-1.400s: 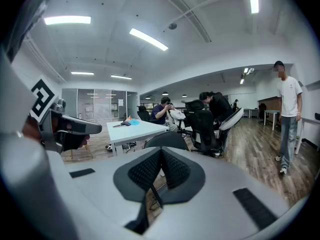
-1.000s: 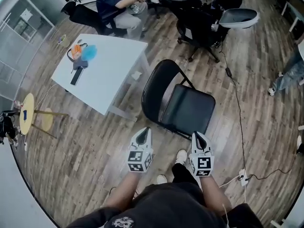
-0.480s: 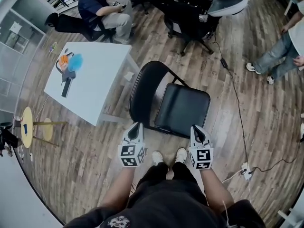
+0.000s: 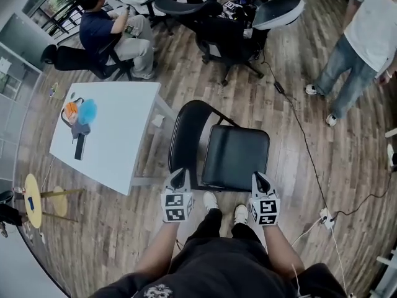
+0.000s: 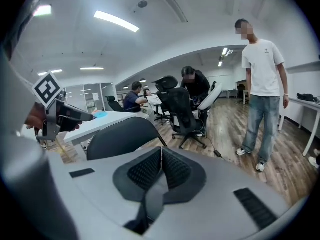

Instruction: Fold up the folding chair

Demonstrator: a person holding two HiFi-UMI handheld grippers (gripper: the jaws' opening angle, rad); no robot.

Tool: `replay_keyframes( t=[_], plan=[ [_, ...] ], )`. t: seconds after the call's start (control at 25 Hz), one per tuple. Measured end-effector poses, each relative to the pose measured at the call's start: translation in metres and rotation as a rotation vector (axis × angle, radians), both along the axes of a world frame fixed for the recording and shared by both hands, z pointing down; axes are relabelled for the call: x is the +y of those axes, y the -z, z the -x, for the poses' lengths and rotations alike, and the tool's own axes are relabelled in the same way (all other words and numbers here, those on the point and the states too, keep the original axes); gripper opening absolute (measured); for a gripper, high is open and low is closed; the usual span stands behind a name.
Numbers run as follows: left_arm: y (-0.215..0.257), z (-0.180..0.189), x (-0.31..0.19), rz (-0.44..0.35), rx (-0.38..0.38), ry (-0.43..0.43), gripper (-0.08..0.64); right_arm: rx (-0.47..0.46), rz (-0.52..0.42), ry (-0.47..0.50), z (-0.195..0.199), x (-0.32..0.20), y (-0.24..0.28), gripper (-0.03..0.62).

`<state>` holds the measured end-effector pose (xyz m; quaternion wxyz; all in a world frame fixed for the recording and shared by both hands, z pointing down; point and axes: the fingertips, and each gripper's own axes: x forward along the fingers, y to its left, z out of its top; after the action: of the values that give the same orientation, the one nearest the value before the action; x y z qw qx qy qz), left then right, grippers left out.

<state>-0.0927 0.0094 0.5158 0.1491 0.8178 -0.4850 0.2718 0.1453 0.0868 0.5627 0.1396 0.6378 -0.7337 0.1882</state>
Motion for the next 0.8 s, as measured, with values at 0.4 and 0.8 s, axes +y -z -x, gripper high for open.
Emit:
replay_keyframes(
  t=[0.4,0.8],
  plan=[
    [-0.027,0.049,-0.068,0.099,-0.105,-0.059,0.147,-0.067,0.193,-0.179,0.001,-0.008,-0.068,0.050],
    [-0.074,0.061,-0.099,0.279,-0.120,-0.027,0.269,-0.355,0.390,-0.241,-0.039,0.005,-0.178,0.320]
  ],
)
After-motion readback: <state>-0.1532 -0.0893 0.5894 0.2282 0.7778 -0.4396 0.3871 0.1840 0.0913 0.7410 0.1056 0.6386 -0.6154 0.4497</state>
